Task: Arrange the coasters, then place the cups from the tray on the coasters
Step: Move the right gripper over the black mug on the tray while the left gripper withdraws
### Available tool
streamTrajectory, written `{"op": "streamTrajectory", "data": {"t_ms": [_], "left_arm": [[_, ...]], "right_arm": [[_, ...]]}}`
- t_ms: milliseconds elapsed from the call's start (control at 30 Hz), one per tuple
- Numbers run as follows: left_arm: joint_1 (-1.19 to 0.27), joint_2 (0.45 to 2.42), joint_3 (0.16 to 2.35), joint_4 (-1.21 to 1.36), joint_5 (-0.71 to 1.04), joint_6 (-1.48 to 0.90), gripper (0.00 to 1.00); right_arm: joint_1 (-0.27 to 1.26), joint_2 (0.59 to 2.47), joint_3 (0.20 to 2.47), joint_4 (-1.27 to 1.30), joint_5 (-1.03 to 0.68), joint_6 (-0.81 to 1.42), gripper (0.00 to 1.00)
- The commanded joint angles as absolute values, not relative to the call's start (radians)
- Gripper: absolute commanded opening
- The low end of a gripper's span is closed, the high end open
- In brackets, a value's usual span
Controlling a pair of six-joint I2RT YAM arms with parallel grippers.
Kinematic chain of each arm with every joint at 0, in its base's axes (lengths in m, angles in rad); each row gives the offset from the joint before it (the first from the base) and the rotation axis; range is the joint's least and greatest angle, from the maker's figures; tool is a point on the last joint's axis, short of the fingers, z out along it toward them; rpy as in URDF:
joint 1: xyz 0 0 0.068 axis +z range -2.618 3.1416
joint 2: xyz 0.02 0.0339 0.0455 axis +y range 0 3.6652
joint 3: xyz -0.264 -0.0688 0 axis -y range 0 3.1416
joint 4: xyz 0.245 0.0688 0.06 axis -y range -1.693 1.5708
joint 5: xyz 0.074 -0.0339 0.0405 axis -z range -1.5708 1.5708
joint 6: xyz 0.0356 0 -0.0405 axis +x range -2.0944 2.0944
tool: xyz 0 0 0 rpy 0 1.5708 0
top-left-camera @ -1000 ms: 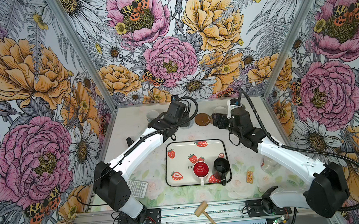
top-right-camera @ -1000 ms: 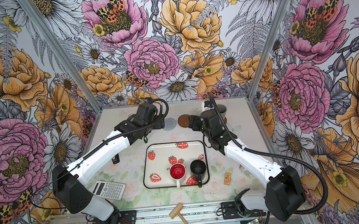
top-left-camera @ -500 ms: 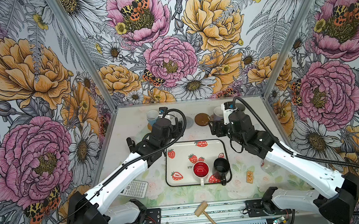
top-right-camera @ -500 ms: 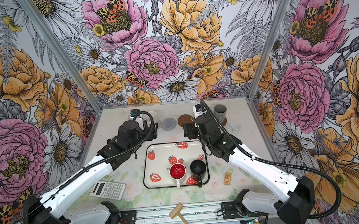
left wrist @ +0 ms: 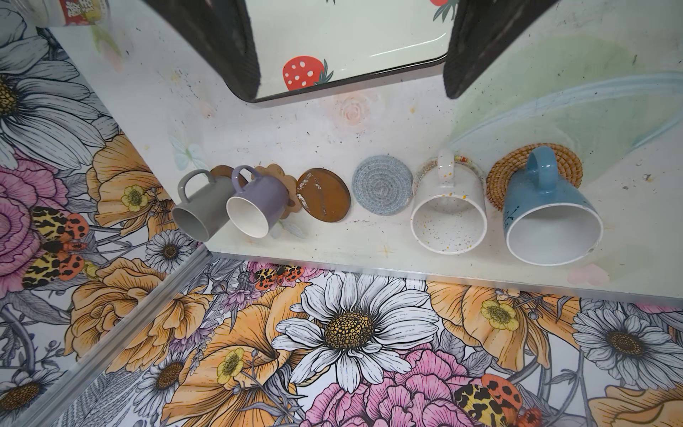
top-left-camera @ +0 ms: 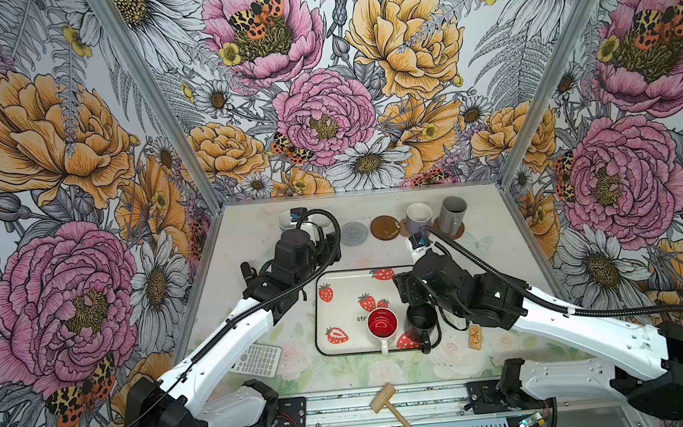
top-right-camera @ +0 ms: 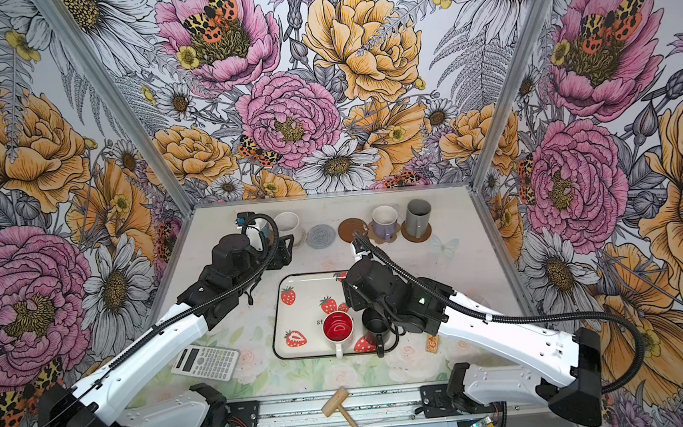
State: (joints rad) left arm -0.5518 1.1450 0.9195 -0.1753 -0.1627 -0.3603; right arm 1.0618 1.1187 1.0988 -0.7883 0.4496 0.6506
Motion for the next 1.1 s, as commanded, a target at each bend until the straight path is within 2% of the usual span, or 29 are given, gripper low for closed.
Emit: {"op": "streamTrajectory", "data": {"t_ms": [0, 333, 533, 833, 1067], "left_arm": [[-0.539, 1.117, 0.9, -0.141, -0.137, -0.368, 0.8], [-0.533, 1.103, 0.892, -0.15, -0.141, -0.373, 0.8], [-0.529, 1.092, 0.885, -0.152, -0.144, -0.375, 0.8], [-0.527, 1.091, 0.877, -0.149, -0.147, -0.38, 0.8], [-0.525, 1.092, 0.874, -0.143, -0.155, -0.39, 0.8]], "right_arm": [[1.145, 1.069, 1.098, -0.913, 0.574, 0.762, 0.71], [1.281, 1.103, 1.035, -1.092, 0.565, 1.013, 0.7], [1.338, 1.123, 0.982, -1.097, 0.536, 1.123, 0.7], [1.365, 1.075, 0.882, -1.095, 0.513, 1.251, 0.7], [1.367, 1.113, 0.864, -1.093, 0.505, 1.276, 0.71]]}}
